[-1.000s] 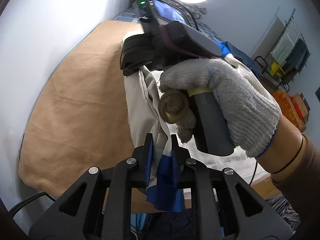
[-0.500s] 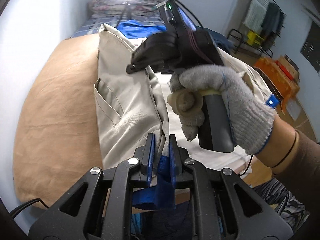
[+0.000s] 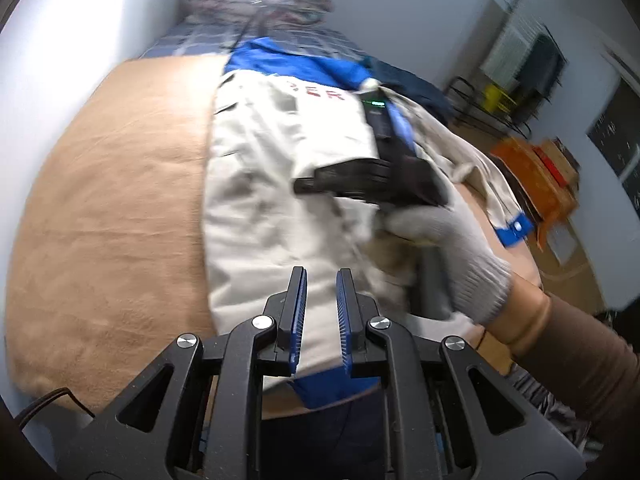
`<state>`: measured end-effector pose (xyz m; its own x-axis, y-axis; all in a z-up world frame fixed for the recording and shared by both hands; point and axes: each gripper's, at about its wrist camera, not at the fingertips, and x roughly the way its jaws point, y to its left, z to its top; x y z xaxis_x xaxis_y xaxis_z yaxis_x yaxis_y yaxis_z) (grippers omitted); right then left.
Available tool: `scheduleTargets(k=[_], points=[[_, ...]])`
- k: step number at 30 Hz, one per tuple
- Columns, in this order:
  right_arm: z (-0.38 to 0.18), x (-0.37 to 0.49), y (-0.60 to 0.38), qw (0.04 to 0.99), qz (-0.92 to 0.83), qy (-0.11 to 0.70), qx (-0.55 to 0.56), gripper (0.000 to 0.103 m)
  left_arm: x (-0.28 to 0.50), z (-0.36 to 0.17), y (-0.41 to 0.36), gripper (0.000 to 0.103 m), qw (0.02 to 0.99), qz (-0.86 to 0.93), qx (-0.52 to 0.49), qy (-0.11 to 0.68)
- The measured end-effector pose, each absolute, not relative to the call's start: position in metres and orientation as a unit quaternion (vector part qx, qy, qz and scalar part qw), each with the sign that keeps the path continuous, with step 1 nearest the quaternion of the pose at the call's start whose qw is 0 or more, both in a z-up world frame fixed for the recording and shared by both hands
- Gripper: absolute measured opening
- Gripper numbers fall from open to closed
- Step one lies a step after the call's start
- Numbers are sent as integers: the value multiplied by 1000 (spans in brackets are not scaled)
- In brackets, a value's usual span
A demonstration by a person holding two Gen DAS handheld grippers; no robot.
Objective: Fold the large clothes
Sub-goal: 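Lower the sleeve flat onto the jacket and open the left tool, then move the right tool to the other sleeve and pinch its blue cuff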
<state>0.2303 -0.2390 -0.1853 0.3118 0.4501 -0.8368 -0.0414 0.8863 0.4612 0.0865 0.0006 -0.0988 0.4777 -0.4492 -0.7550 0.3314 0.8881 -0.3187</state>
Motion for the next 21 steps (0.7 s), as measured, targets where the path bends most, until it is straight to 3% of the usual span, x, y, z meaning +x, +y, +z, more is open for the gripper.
scheduleTargets(k=[2,4,13,19,21], points=[[-178,229,-235,793,158,567,157,17,93,-105,3,12,855,-222,-67,464],[-163,222,-235,812,145,552,118,25,96,-117,-2,12,849,-227,-64,474],[-124,185,-288,835,134,521,116,25,95,-195,-41,12,811,-226,-6,539],[-112,154,-330,848,107,506,111,31,98,-175,-44,13,817,-227,2,531],[-106,143,-346,859,92,491,115,34,100,-154,-42,25,831,-230,-6,507]])
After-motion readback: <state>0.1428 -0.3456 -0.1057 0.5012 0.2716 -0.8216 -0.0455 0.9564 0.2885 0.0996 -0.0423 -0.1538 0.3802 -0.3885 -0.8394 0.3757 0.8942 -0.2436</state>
